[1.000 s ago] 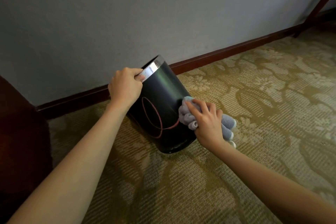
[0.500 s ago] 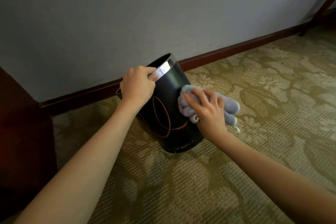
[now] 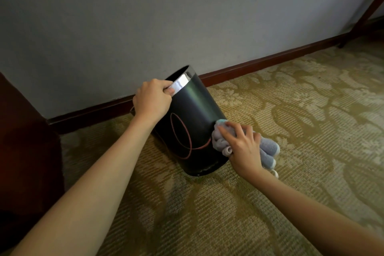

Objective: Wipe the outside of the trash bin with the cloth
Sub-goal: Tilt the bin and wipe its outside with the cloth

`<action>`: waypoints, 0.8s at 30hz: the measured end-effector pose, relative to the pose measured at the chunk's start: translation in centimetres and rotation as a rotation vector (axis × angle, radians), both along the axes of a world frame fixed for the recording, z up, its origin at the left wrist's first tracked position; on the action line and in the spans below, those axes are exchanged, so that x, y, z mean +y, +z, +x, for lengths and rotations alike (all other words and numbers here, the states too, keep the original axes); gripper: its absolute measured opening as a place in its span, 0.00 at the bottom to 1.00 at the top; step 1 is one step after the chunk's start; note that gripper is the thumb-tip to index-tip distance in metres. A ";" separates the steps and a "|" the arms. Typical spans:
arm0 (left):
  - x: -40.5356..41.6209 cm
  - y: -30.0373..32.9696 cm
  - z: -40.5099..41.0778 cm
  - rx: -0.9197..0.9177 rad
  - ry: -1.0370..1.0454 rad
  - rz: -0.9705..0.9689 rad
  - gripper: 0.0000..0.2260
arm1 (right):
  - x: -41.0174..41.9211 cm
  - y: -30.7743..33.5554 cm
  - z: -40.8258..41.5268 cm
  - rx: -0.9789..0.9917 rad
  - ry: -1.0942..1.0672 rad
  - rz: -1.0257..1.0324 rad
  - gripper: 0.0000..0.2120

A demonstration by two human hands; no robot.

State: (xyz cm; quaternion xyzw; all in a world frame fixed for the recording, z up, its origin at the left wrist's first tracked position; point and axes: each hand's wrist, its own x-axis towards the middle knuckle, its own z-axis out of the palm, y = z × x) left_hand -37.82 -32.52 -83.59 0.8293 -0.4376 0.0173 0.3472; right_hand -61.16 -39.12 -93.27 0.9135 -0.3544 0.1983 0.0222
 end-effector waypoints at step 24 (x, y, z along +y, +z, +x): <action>-0.8 0.8 -2.2 0.090 -0.214 0.038 0.09 | -0.3 -2.0 -2.9 0.177 0.044 -0.148 0.35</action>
